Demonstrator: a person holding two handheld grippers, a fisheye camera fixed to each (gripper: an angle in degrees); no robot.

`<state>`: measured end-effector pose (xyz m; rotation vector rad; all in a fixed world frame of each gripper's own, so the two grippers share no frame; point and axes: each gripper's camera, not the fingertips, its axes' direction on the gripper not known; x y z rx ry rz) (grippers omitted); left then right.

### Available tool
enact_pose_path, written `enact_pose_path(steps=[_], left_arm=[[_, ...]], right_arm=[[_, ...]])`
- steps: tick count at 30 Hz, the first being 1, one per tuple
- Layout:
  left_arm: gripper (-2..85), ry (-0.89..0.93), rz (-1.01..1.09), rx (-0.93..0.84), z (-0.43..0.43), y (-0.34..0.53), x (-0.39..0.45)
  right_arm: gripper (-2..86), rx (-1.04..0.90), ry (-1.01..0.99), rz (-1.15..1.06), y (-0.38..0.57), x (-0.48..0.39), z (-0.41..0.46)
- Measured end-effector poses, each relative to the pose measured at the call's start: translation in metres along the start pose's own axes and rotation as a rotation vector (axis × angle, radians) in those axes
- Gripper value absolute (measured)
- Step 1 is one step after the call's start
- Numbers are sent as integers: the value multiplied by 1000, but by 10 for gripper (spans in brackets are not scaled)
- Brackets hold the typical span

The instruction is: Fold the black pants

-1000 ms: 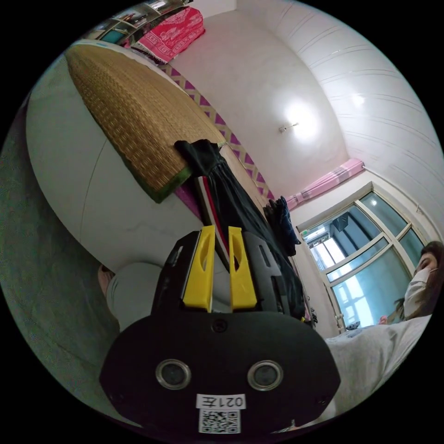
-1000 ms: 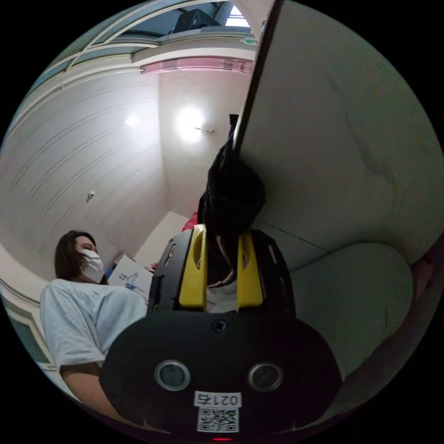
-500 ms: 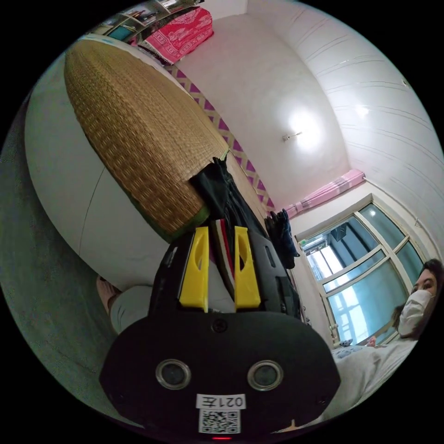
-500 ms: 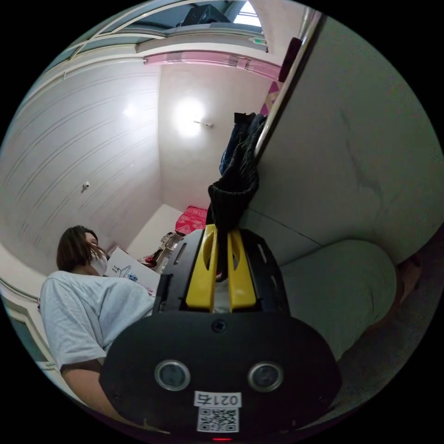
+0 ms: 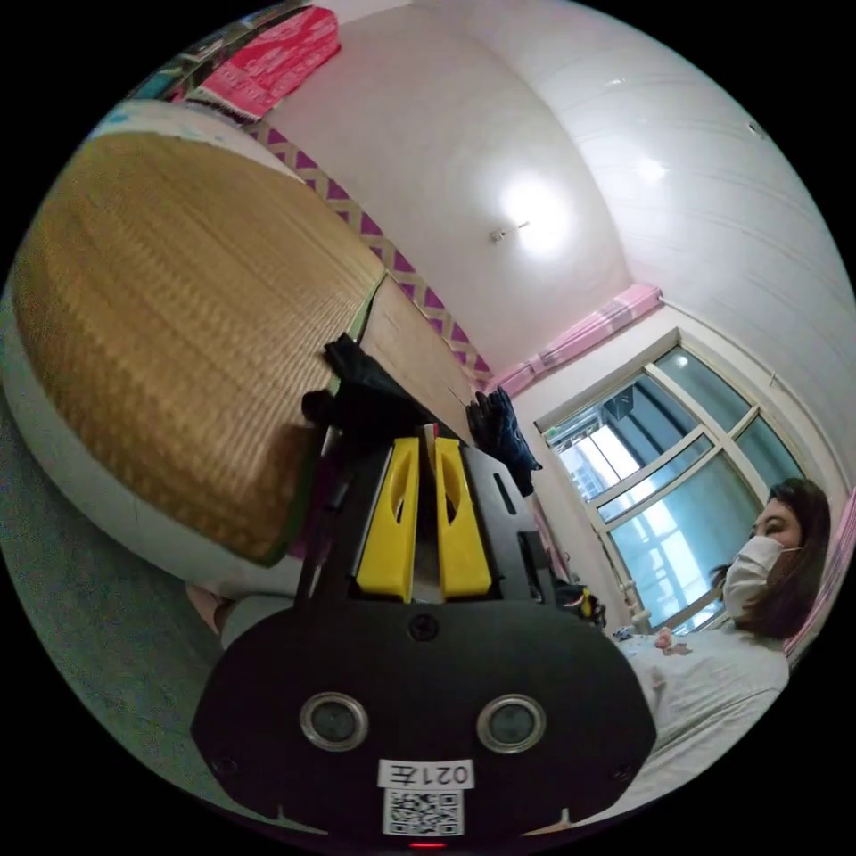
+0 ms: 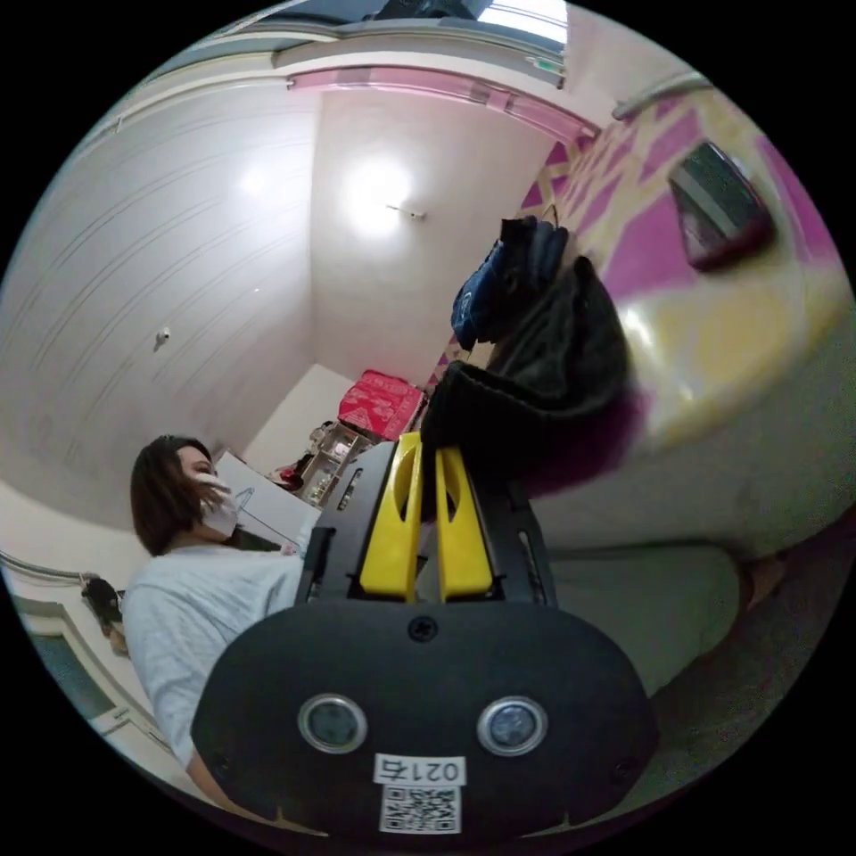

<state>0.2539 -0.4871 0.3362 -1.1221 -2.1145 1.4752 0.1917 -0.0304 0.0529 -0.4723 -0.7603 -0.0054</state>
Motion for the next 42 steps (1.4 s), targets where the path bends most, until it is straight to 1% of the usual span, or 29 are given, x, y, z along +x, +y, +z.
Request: enact_pose_path(steps=[3, 5, 7, 8, 10, 12, 13, 15, 18, 20, 23, 25, 26, 28, 29, 31, 34, 36, 37, 38, 39, 40, 42], left_arm=[[2, -57, 33, -71, 35, -55, 20], [6, -99, 43, -124, 64, -89, 28], [13, -151, 34, -179, 98, -122, 30], [21, -183, 25, -217, 124, -143, 28], [36, -214, -11, -267, 166, -170, 17], [55, -254, -79, -337, 221, -195, -10], [59, -264, -96, -340, 231, -199, -18], [78, -302, -168, -342, 252, -210, -49], [73, -305, -198, -241, 232, -218, -67], [70, -327, -137, -245, 221, -219, -65], [71, -347, -21, -293, 215, -209, -53], [73, -341, 11, -304, 216, -199, -48], [76, -340, 22, -303, 217, -194, -46], [80, -349, 22, -292, 220, -186, -46], [83, -342, 12, -287, 223, -183, -49], [88, -322, -2, -269, 230, -181, -53], [86, -265, -8, -247, 246, -183, -58], [66, -286, -36, -243, 259, -190, -66], [46, -297, -54, -251, 263, -192, -69], [7, -320, -99, -276, 268, -194, -77], [0, -301, -121, -272, 269, -195, -80], [-3, -285, -123, -259, 267, -195, -79], [-8, -255, -53, -212, 252, -199, -60]], right_arm=[[3, -8, 36, 5, -72, -15, 32], [5, -5, 42, 41, -117, -9, 59], [10, -26, 106, 93, -175, 11, 103], [12, -36, 128, 100, -189, 16, 115], [27, -76, 239, 150, -238, 50, 164], [57, -96, 323, 192, -263, 81, 197], [70, -132, 386, 217, -275, 101, 217], [78, -111, 485, 240, -281, 117, 230], [86, -71, 474, 204, -280, 114, 237], [90, -76, 502, 159, -275, 101, 241], [89, -145, 534, 20, -259, 65, 265], [88, -265, 529, -102, -242, 38, 307], [88, -296, 520, -126, -237, 32, 318], [86, -425, 458, -241, -211, 8, 371], [84, -456, 440, -267, -204, 2, 385], [80, -586, 375, -397, -169, -21, 441], [78, -736, 359, -539, -121, -42, 503], [79, -796, 342, -572, -99, -46, 529], [79, -824, 329, -572, -88, -46, 542], [80, -834, 320, -569, -83, -45, 546], [80, -847, 311, -562, -76, -44, 552], [79, -851, 311, -555, -70, -43, 554], [78, -834, 310, -549, -63, -45, 550]])
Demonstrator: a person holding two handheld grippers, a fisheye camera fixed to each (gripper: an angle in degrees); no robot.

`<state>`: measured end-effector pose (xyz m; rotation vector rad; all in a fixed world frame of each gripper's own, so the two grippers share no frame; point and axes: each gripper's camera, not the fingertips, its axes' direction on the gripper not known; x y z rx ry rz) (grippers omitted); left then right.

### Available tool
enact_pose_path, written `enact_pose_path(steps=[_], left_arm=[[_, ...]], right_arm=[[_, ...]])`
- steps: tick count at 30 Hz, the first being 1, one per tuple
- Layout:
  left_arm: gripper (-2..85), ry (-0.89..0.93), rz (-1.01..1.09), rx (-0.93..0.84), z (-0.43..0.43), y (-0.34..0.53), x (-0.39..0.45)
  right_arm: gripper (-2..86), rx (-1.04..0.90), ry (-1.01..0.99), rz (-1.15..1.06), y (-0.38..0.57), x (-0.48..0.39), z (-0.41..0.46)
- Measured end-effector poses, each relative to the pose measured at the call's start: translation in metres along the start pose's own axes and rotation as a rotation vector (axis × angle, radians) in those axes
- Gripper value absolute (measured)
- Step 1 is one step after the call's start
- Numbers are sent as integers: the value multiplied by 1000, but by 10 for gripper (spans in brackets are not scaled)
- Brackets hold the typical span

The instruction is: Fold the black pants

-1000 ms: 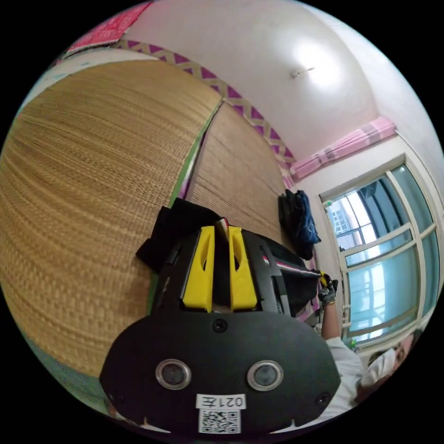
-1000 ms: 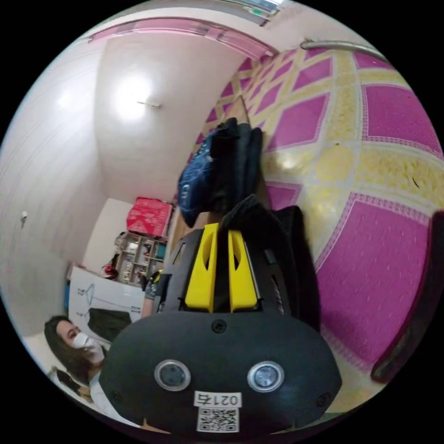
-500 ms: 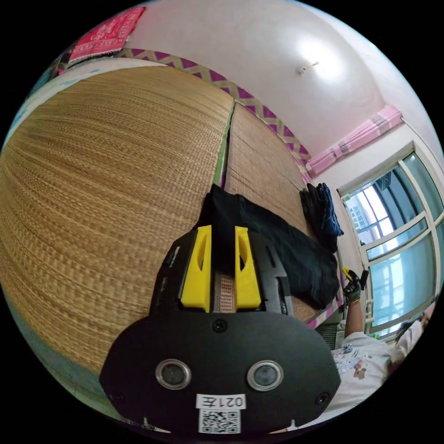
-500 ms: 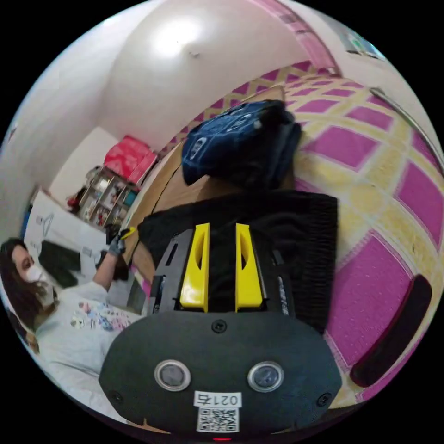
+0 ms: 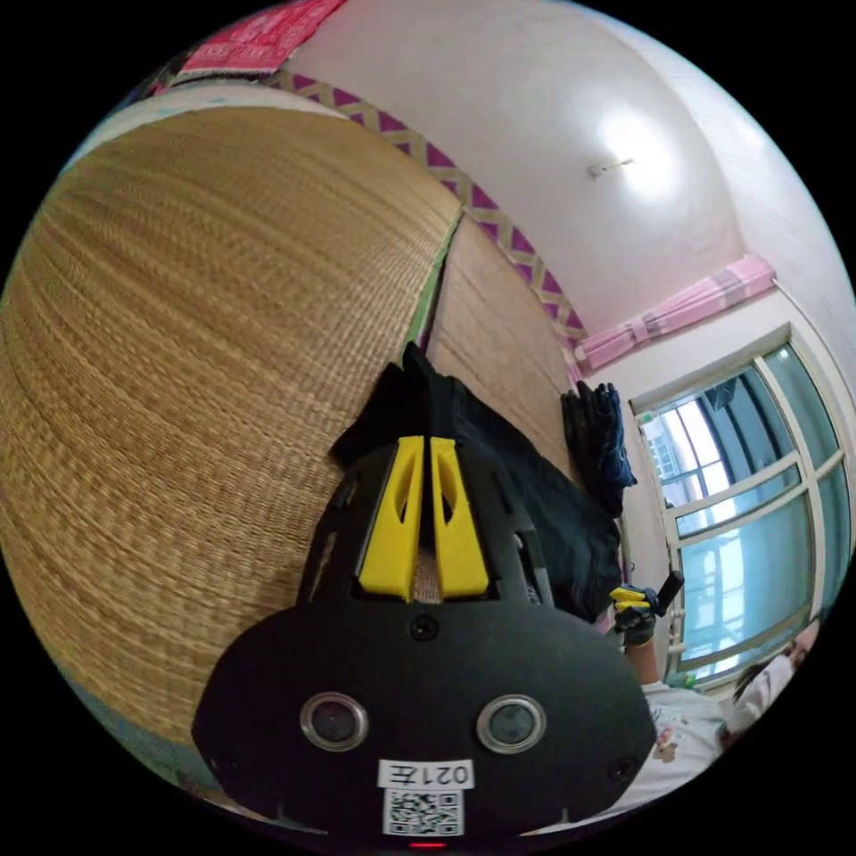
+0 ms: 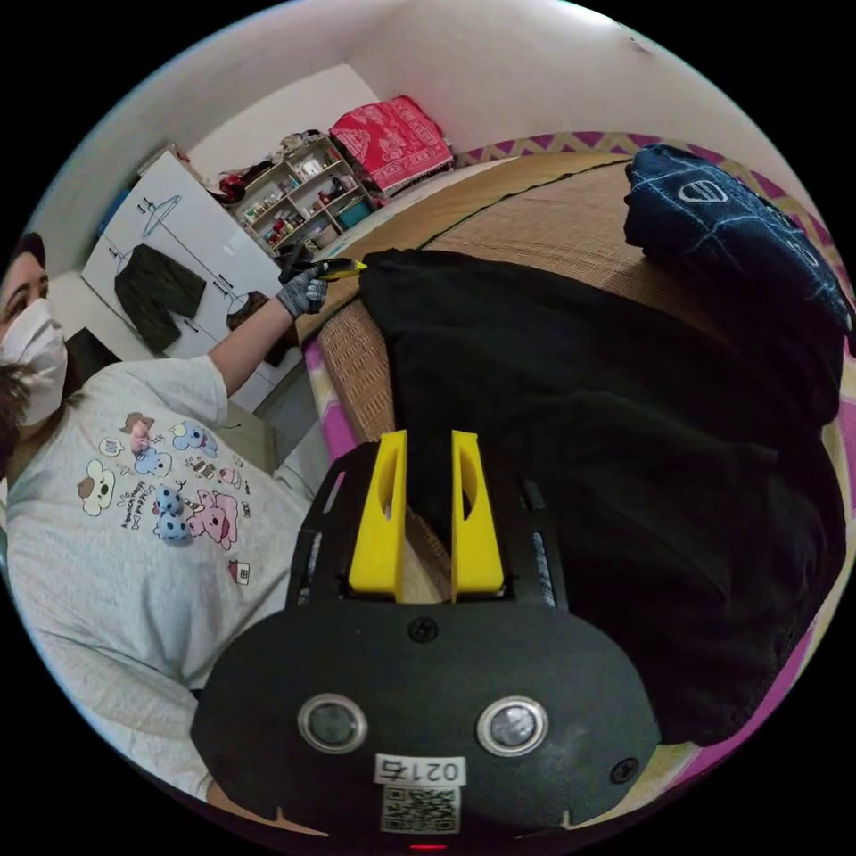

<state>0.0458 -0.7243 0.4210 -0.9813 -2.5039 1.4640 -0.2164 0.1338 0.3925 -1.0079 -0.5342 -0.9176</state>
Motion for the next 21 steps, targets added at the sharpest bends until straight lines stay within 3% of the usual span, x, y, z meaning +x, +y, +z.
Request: enact_pose_path(steps=[5, 12, 14, 15, 18, 21], left_arm=[[-10, -130, -46, -79, 12, 3, -14], [-10, -26, -97, -31, 29, 5, -38], [-9, -27, -98, -24, 30, 5, -39], [-9, -50, -105, -8, 28, 5, -39], [-6, -107, -111, 83, 8, 11, -36], [3, -14, -71, 83, 1, 25, -25]], right_arm=[[73, 28, 51, 15, 18, -12, 8], [51, 64, 228, -89, 37, -43, 28], [48, -13, 260, -122, 39, -49, 52], [45, -143, 283, -112, 41, -47, 77], [18, -101, 289, -57, 53, -50, 70], [3, -144, 268, -31, 60, -52, 65]])
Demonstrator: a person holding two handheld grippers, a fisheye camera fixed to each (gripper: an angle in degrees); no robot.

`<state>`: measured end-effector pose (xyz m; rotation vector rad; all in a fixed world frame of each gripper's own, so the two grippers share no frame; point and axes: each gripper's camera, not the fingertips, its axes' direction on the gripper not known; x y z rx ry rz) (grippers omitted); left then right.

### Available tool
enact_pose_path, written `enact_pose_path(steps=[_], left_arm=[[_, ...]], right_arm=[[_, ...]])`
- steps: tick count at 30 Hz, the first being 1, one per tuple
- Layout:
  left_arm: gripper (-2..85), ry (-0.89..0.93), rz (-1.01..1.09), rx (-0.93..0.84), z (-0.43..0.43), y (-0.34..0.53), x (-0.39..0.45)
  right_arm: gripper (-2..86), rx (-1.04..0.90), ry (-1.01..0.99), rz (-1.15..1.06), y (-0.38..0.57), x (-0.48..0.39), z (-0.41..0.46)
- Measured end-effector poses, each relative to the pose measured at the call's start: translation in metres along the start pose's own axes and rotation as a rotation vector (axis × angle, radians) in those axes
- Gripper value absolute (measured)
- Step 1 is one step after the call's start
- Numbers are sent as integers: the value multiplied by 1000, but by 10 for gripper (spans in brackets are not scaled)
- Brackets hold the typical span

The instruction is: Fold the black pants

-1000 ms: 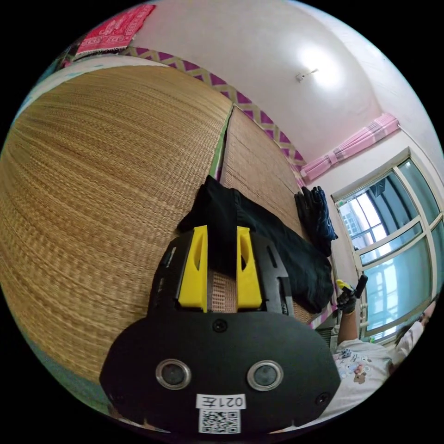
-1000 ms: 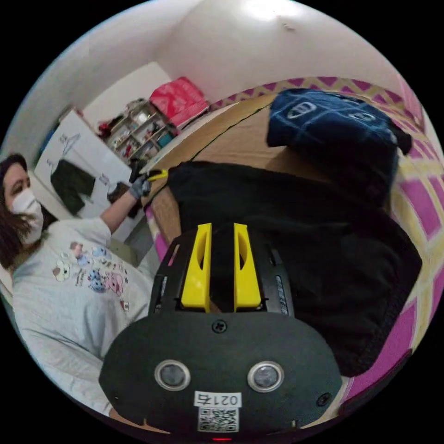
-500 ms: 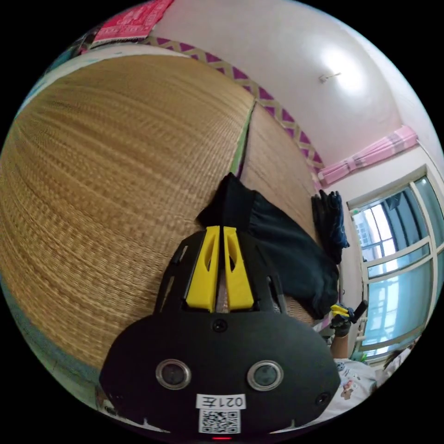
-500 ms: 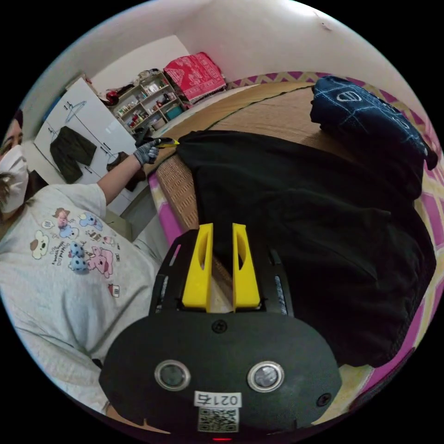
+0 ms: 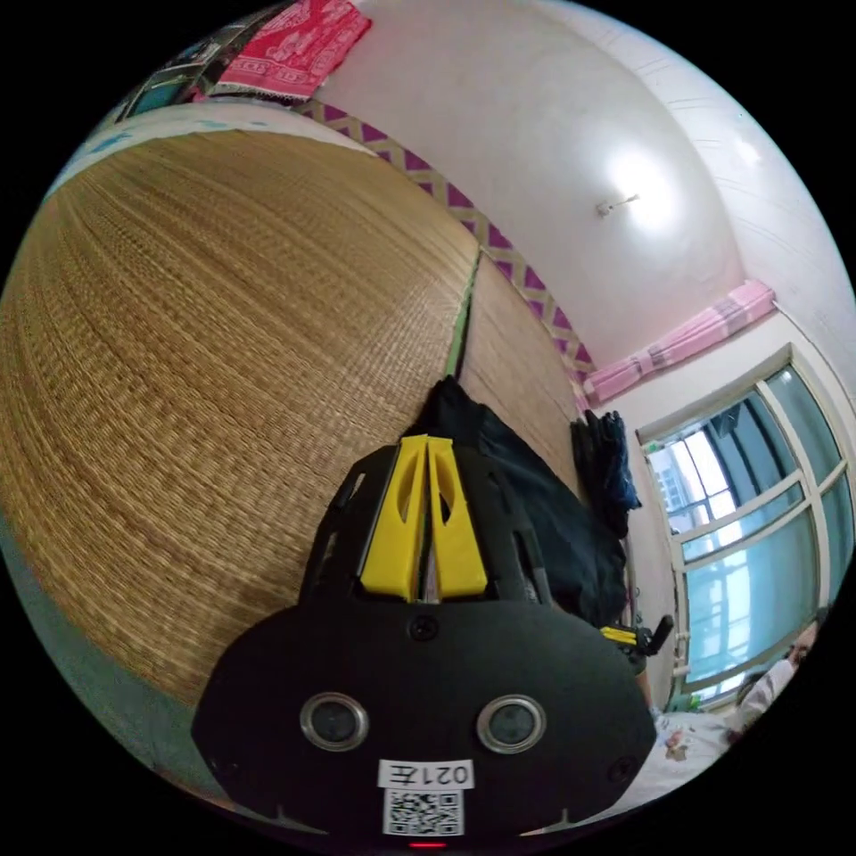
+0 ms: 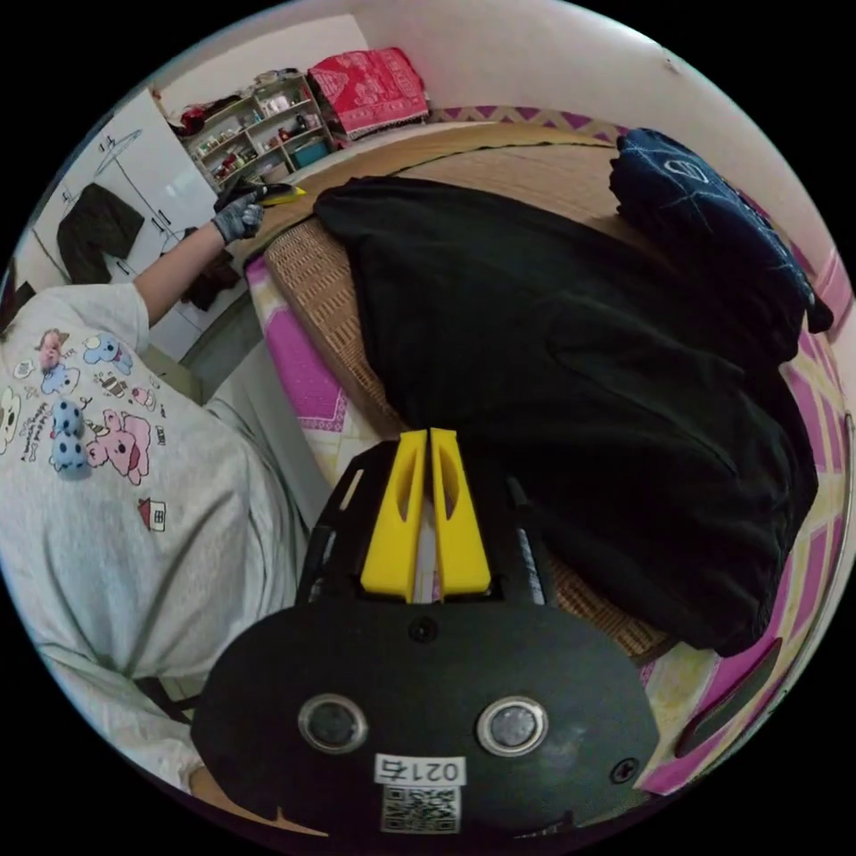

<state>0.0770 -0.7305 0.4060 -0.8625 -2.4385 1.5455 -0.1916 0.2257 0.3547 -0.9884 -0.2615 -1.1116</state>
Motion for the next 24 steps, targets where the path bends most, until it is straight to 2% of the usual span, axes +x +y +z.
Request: enact_pose_path(steps=[4, 8, 20, 24], left_arm=[[76, -24, -30, -45, 13, 17, 12], [123, 46, -140, -102, 48, 28, 7], [114, 156, -158, -120, 119, 46, 27], [65, 198, -154, -60, 139, 63, 44]], right_arm=[[-4, 114, -54, 52, 14, 2, -15], [-5, 201, -91, 90, 25, 5, -29], [-5, 371, -179, 176, 77, 8, -73], [-6, 394, -206, 199, 92, 12, -80]])
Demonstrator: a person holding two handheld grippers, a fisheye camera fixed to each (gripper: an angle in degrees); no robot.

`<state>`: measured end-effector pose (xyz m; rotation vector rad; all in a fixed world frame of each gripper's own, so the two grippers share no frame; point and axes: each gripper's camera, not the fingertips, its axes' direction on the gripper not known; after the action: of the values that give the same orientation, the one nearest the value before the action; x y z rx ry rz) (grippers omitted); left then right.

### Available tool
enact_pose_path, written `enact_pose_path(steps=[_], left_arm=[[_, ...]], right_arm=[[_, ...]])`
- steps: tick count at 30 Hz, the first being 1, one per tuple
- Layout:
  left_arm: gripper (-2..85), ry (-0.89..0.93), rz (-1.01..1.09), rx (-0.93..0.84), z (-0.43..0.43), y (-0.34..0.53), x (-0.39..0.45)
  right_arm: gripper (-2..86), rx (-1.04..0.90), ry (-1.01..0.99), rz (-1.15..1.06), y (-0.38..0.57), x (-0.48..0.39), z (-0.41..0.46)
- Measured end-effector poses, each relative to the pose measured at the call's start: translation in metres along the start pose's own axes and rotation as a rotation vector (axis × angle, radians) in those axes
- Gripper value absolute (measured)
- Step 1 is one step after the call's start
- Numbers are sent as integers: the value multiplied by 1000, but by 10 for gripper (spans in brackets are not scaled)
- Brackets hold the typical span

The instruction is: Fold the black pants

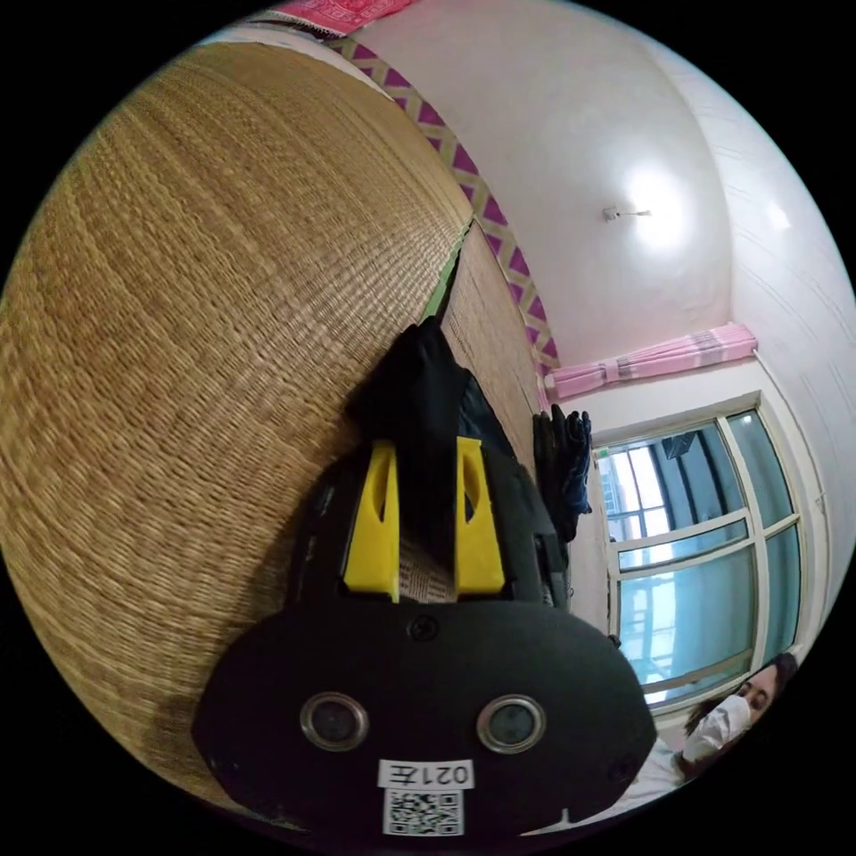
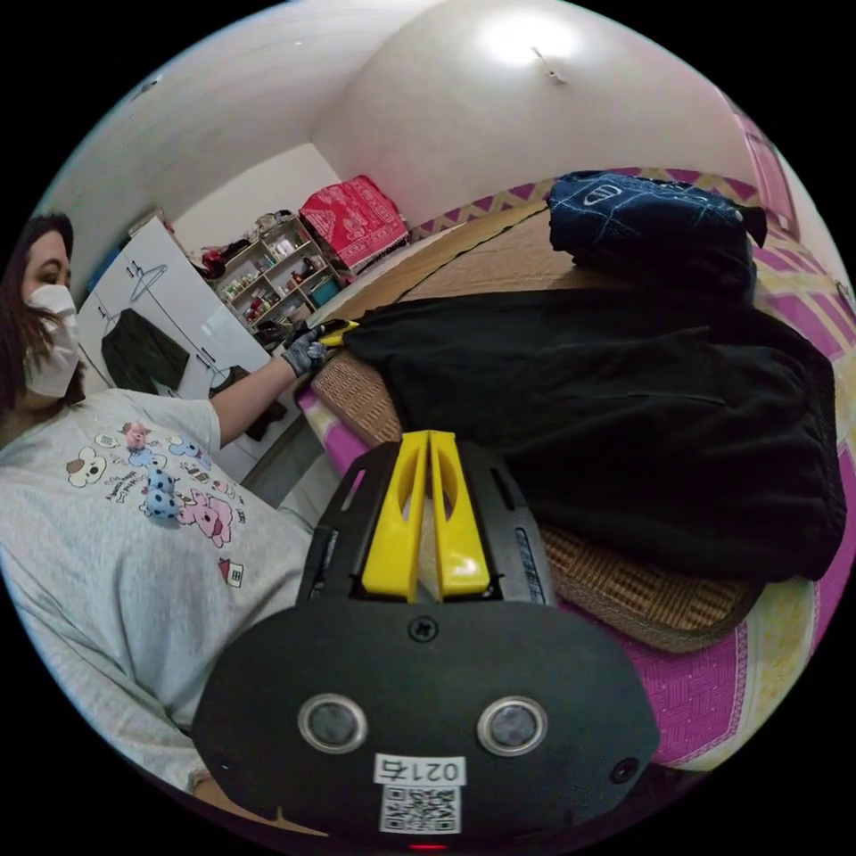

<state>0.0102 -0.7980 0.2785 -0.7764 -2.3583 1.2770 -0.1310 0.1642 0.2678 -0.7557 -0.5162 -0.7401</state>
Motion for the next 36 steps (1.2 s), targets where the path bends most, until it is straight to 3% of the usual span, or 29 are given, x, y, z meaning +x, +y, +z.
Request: enact_pose_path(steps=[4, 10, 12, 17, 21, 24, 29, 33, 36], left_arm=[[36, 65, 53, 64, -2, 20, 26], [29, -2, 422, 92, 16, 74, 197], [31, -40, 619, 44, 55, 118, 281], [37, -63, 872, -134, 201, 231, 387], [38, -129, 878, -338, 353, 317, 398], [36, -244, 871, -422, 418, 355, 382], [39, -173, 916, -322, 417, 383, 402], [62, -235, 935, -546, 480, 419, 388], [72, -33, 905, -498, 468, 420, 383]], right_arm=[[-6, 23, 22, -7, 14, 0, -24], [-6, 92, 50, 8, 33, 19, -66], [-6, 116, 58, 11, 37, 27, -76], [-6, 256, 64, 21, 50, 40, -109], [-6, 325, 37, 54, 67, 49, -130], [-5, 337, 44, 69, 80, 54, -145], [-3, 387, 73, 112, 100, 72, -175], [9, 437, 105, 207, 110, 102, -197], [46, 512, 194, 353, 125, 123, -224]])
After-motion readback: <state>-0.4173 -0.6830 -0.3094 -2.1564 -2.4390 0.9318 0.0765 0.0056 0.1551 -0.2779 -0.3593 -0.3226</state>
